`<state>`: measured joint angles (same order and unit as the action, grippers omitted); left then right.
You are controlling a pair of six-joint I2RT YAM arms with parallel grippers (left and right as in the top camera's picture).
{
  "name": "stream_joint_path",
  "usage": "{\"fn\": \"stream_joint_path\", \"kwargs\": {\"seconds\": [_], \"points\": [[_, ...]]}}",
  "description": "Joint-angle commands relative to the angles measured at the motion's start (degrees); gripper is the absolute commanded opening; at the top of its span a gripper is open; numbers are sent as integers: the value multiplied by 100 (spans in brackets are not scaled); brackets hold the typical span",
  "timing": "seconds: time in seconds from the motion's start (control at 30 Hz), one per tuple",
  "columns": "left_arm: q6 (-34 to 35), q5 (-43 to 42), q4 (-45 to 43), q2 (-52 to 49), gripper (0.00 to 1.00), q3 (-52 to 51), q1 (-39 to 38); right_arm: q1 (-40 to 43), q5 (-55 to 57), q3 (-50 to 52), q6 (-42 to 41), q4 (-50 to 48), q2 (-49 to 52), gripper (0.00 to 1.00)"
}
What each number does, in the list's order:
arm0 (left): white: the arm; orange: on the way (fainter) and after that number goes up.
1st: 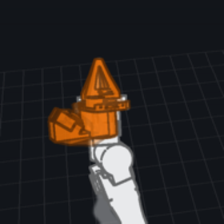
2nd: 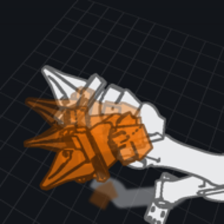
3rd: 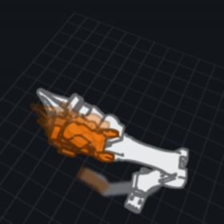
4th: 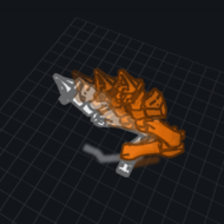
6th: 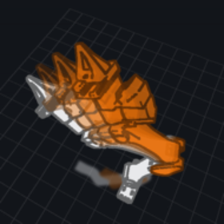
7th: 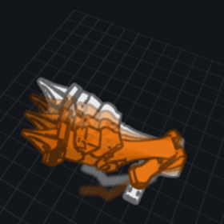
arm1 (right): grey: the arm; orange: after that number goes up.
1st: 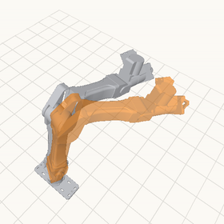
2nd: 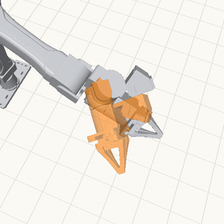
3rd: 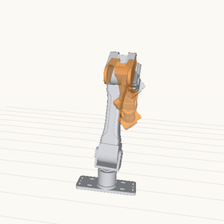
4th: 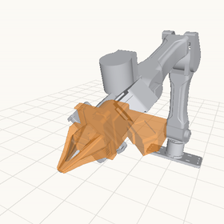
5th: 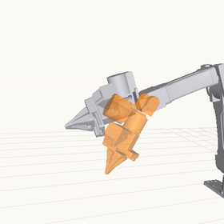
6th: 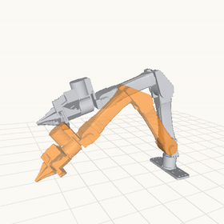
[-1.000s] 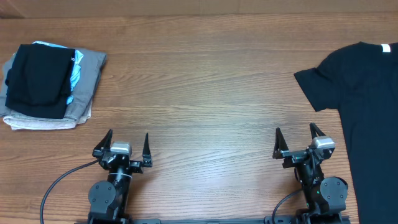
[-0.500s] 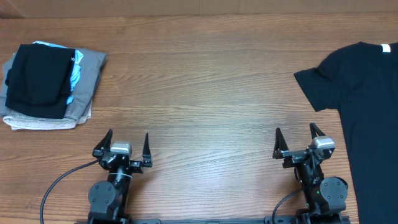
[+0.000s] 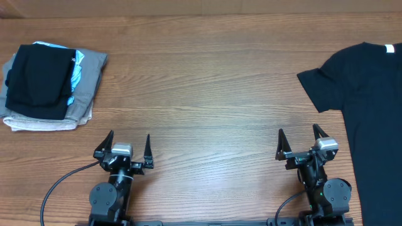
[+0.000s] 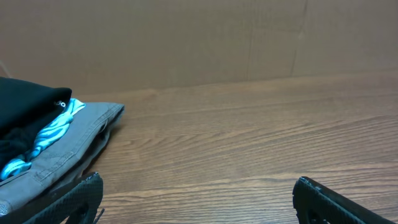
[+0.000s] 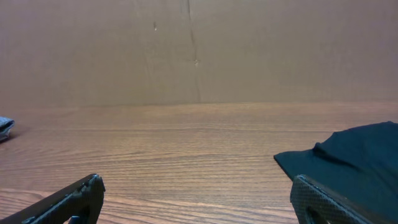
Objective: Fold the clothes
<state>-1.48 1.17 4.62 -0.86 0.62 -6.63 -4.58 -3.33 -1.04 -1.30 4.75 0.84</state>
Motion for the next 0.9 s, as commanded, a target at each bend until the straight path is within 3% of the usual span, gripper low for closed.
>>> {"fn": "stream_joint_path", "kwargs": {"seconds": [0.0,0.87], "points": [[81,48,-39,61,100,-33,28,15,68,59,-24,-20,-66,100],[81,48,-37,61,100,-33,28,15,20,57,-33,-133,-66,100]]}}
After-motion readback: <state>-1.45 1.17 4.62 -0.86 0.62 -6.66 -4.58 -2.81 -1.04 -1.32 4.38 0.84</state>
